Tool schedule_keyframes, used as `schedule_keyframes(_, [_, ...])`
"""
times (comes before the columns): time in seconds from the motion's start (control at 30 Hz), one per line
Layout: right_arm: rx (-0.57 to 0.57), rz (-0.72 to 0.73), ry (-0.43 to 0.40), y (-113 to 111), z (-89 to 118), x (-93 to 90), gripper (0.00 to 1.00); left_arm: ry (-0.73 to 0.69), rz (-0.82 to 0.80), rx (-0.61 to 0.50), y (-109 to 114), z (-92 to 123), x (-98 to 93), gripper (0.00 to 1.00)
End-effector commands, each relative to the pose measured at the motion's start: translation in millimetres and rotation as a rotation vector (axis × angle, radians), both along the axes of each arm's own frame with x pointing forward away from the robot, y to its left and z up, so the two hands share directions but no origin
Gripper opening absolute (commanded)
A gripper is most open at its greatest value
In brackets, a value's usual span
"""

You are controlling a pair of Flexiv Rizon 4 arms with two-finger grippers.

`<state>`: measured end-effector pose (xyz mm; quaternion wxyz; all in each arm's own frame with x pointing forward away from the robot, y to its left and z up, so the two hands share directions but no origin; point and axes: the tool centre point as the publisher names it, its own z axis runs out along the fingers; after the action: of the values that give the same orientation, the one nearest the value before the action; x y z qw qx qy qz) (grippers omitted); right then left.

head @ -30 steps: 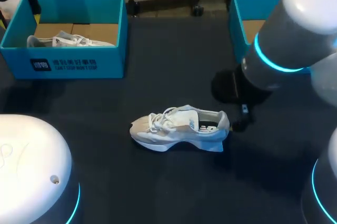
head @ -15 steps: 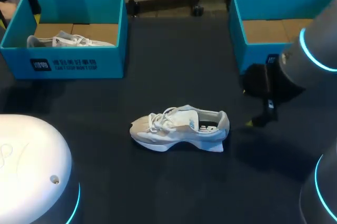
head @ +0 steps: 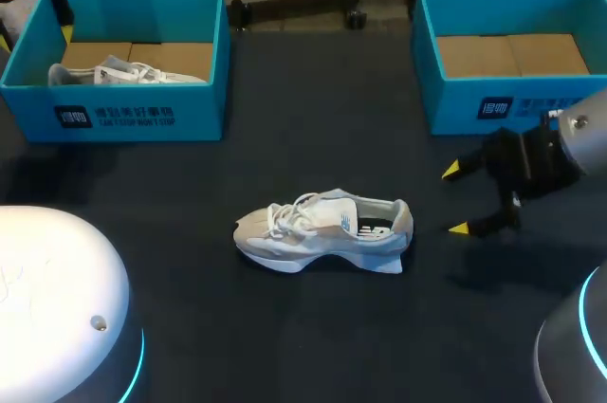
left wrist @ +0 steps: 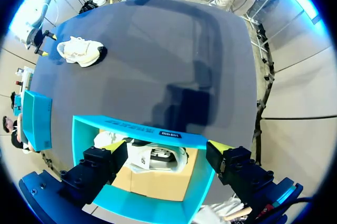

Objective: Take the shoe out of the shoebox, open the shoe tongue, remove and reinsert the insole, then place the shoe into the shoebox

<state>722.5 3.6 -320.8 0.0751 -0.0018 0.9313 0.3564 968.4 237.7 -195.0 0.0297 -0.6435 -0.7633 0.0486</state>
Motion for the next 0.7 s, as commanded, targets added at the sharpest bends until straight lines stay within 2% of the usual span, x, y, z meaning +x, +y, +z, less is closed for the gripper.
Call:
schedule_keyframes(0.03, [0.304, 0.043, -0.020, 0.0, -6.2, 1.2, 1.00, -0.003, 0.000, 0.002, 0.3, 0.1, -1.5, 1.00])
schedule_keyframes(0.5, [0.304, 0.043, -0.020, 0.0, -6.2, 1.2, 1.00, -0.003, 0.000, 0.002, 0.3, 0.1, -1.5, 1.00])
schedule_keyframes(0.7, [0.289, 0.017, -0.017, -5.3, -19.6, 4.8, 1.00, -0.003, 0.000, 0.002, 0.3, 0.1, -1.5, 1.00])
